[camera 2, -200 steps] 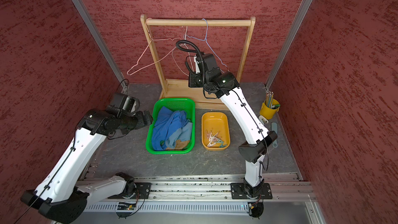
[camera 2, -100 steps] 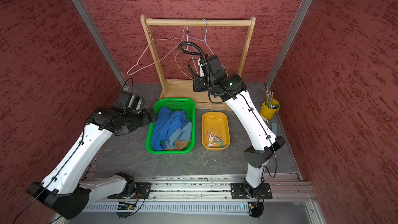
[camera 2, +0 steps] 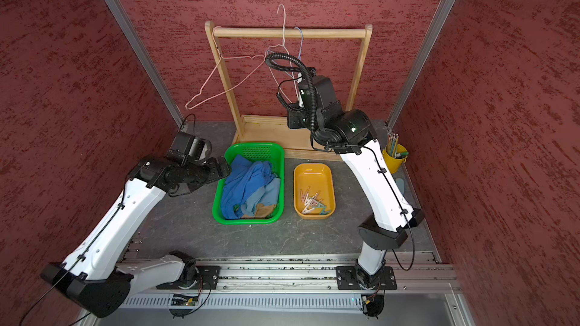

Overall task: Remove the clothespins securing tank tops to the hanger
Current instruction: Place the hanger on the clothesline, then reset both arms

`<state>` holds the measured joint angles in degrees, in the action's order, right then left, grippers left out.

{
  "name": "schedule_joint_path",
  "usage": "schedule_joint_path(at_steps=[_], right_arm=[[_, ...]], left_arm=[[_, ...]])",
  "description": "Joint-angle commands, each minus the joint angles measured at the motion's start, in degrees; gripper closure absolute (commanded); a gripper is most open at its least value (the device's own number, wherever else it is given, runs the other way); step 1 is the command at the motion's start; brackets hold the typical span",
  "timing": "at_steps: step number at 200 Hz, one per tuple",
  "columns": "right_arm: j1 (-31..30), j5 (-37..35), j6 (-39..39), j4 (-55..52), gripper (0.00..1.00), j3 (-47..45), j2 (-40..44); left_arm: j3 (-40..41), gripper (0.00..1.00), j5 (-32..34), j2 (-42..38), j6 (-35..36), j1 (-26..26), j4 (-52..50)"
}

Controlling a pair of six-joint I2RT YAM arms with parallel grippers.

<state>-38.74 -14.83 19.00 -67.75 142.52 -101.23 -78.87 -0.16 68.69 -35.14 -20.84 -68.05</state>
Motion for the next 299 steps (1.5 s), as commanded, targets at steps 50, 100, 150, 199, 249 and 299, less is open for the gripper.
schedule_joint_path(at_steps=[50,100,150,199,249,299], right_arm=[[0.83,0.19,1.90,-4.10,1.00,2.53,-10.07],[0.86,-2.12,5.07,-1.08,0.01,-9.05,-2.45],[1.85,-8.70,9.27,16.89,0.01,-41.26,24.17],[6.27,-12.59,13.56,39.91,0.01,-80.42,51.88],[8.59,-27.69,2.71,60.23,0.01,-103.97,60.01],[19.51,-23.91,-12.34,98.08,0.01,-128.60,56.89]], left_arm=[[-1.38,0.04,0.39,-0.79,0.73,0.24,0.31],[2.43,0.00,5.21,-6.64,1.15,2.45,0.97],[17.44,0.01,21.61,-25.99,11.93,6.19,18.07],[41.37,0.00,23.51,-42.42,24.98,9.83,37.65],[54.24,0.00,15.17,-33.83,31.26,14.27,57.98],[75.52,0.01,3.94,-20.29,33.53,22.92,108.73]])
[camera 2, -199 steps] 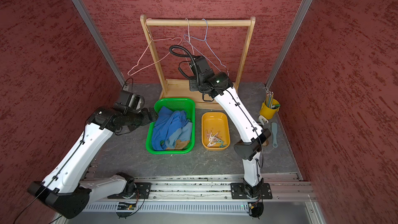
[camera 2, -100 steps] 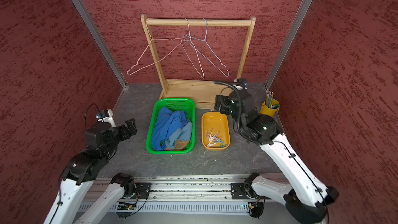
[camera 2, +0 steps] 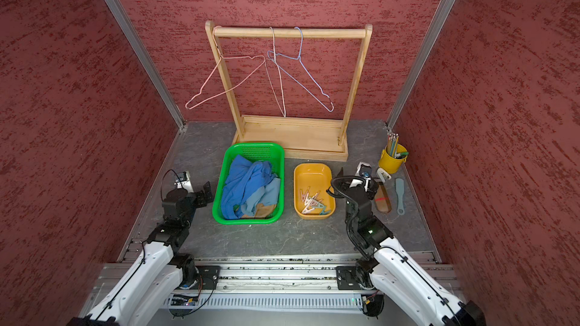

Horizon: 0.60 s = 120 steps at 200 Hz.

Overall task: Remove the clothespins securing tank tops to the hanger
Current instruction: Reset both arms

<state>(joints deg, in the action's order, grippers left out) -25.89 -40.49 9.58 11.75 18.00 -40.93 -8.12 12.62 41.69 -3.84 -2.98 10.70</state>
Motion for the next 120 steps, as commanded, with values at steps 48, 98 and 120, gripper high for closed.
schedule_joint_path(at_steps=[48,98,120], right_arm=[[16.77,9.24,-1.81,42.76,0.01,-14.38,-17.76],[21.65,21.34,-9.53,59.70,0.01,-7.81,-37.16],[26.32,26.52,-6.85,72.35,0.01,-8.24,-49.10]], left_arm=[[-2.52,0.01,-15.65,32.38,0.99,8.33,47.67],[-7.17,0.01,-16.24,46.80,2.88,6.64,53.89],[-9.74,0.01,-16.05,46.10,2.78,6.56,47.91]])
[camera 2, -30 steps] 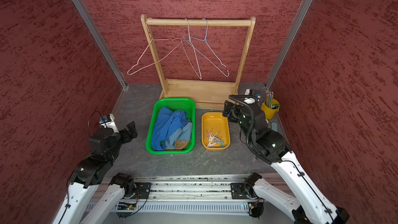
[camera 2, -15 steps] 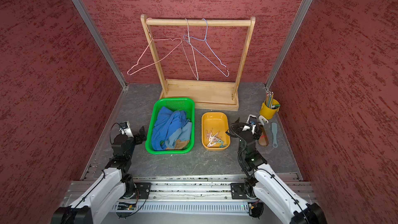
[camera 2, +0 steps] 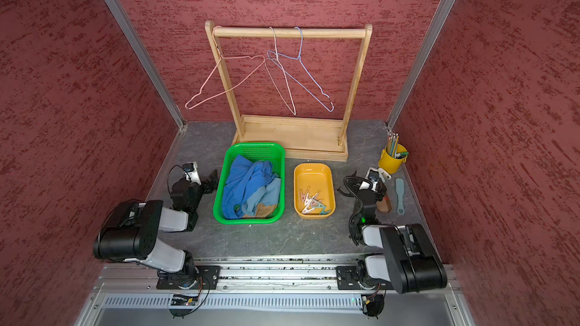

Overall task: Remove the clothespins securing tank tops to the hanger
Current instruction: Reset both arms

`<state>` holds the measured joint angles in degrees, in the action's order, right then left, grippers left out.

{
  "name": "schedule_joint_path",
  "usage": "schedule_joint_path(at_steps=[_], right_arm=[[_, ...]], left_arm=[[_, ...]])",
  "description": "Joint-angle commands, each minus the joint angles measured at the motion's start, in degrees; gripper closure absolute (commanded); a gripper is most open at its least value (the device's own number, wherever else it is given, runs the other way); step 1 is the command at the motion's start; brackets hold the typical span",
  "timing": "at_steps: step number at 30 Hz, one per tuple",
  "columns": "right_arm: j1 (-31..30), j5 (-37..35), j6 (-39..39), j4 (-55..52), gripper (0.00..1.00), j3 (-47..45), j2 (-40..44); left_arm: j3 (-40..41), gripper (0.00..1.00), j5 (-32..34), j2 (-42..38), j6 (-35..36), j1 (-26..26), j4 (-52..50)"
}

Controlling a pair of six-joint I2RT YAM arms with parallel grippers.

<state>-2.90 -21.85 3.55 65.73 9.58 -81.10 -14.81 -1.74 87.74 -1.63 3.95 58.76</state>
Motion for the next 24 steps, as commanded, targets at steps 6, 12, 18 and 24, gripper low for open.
schedule_joint_path(at_steps=[6,12,18,24], right_arm=[[3.61,7.22,0.40,11.71,0.01,1.53,-6.97],[3.60,7.51,0.25,12.53,0.01,1.34,-6.95],[3.60,7.62,0.21,12.53,0.01,1.34,-6.97],[3.60,7.58,0.18,12.15,0.01,1.52,-6.97]], left_arm=[[-4.69,0.01,4.79,0.15,3.25,-4.30,-3.06],[-5.03,0.01,4.41,0.06,4.04,-4.88,-3.88],[-7.16,0.01,0.06,0.50,3.46,-3.20,-7.47],[-6.50,0.01,-0.35,0.20,3.32,-2.89,-6.58]])
